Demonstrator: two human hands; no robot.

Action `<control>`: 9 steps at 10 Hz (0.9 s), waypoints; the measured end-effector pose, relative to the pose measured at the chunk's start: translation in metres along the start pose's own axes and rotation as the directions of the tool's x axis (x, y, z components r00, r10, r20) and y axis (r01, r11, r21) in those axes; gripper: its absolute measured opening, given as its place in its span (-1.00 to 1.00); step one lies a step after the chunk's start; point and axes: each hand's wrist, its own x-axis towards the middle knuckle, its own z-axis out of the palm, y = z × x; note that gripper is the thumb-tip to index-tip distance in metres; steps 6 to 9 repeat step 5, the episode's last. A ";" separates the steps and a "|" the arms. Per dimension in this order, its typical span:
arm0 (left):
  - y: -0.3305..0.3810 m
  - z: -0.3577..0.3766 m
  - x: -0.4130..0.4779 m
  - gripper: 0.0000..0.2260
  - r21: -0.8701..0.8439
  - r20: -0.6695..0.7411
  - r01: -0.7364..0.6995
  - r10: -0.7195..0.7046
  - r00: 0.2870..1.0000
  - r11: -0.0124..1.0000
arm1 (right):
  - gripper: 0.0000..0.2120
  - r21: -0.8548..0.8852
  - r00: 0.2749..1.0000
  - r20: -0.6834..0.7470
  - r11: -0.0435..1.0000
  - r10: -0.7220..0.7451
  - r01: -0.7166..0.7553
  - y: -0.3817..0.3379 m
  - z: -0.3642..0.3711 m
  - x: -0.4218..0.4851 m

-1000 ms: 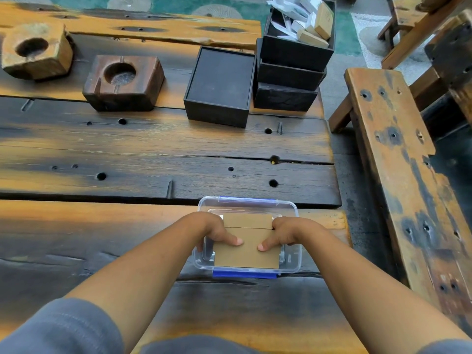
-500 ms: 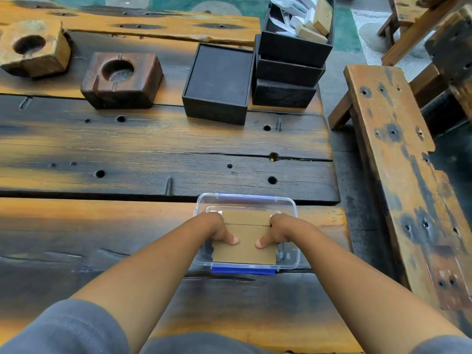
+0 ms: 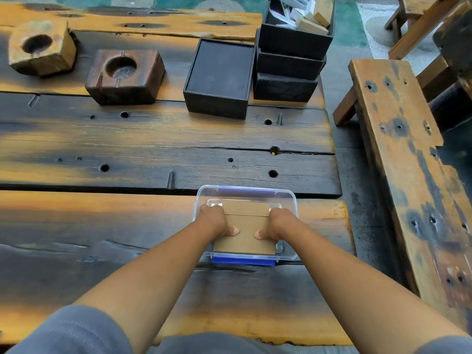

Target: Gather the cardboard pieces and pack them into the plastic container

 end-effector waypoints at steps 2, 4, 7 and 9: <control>0.005 0.014 -0.027 -0.19 -0.078 -0.261 -0.051 0.029 0.965 0.996 | -0.31 -0.035 0.940 -0.325 0.994 -0.106 0.100 -0.009 0.028 -0.035; 0.003 0.028 -0.066 -0.38 -0.090 -0.434 -0.130 0.078 0.898 0.987 | -0.40 0.092 0.873 -0.486 0.991 -0.037 0.093 -0.019 0.039 -0.076; -0.008 0.019 -0.080 -0.49 -0.123 -0.439 -0.226 0.151 0.886 0.966 | -0.50 0.121 0.851 -0.523 0.983 -0.052 0.135 -0.009 0.032 -0.089; -0.008 0.019 -0.080 -0.49 -0.123 -0.439 -0.226 0.151 0.886 0.966 | -0.50 0.121 0.851 -0.523 0.983 -0.052 0.135 -0.009 0.032 -0.089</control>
